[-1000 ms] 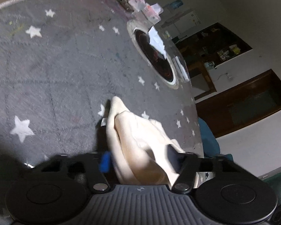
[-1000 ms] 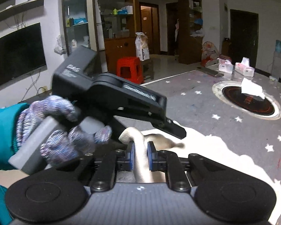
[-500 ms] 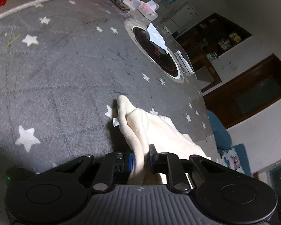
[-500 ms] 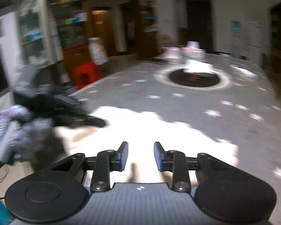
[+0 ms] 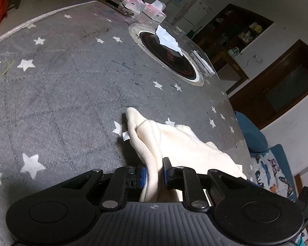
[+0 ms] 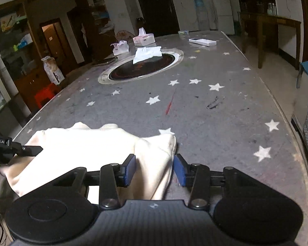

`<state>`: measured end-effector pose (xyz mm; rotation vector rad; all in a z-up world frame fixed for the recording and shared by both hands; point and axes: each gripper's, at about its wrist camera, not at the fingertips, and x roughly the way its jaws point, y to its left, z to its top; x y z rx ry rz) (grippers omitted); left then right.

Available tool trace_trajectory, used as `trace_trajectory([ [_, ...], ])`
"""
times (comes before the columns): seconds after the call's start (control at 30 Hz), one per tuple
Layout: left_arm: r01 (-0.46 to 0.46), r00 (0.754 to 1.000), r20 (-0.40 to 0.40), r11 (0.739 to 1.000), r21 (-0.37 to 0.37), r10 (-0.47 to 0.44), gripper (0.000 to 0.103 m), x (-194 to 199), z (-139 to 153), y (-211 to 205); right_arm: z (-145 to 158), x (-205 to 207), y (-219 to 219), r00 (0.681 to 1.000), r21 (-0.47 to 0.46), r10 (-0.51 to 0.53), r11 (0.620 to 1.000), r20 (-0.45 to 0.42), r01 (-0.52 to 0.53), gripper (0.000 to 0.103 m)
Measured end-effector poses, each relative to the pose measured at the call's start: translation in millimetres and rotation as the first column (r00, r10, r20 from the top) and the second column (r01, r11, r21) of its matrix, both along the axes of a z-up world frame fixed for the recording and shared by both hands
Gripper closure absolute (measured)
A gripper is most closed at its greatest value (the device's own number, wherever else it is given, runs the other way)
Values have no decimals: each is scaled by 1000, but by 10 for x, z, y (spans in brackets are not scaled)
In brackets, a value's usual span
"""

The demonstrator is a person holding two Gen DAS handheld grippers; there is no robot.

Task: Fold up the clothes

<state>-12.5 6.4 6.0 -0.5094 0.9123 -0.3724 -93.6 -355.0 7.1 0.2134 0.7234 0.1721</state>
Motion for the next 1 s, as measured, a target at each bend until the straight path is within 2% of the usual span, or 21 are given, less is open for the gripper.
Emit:
trace_trajectory([
  [0.07,4,1000,3,1000,21,-4,86,20,18,-29,-4,21,11,1000,13,-1,1000,1,1,80],
  [0.17,18,1000,14,999,48,-19,87,42,67,-91,24,16,28,1000,18,7,1000,14,-8,92],
  [0.47,105,988,107,989,106,-116,89,223,354,-475,327,-13,-110,996,-9,-2,1000,93,3,95],
  [0.77,170,973,133,977,130,-187,89,584,405,-1064,572,132,-442,990,-101,-64,992,129,78,95],
  [1.0,210,962,145,967,144,-230,89,831,402,-1451,618,328,-736,983,-134,-129,980,134,147,96],
])
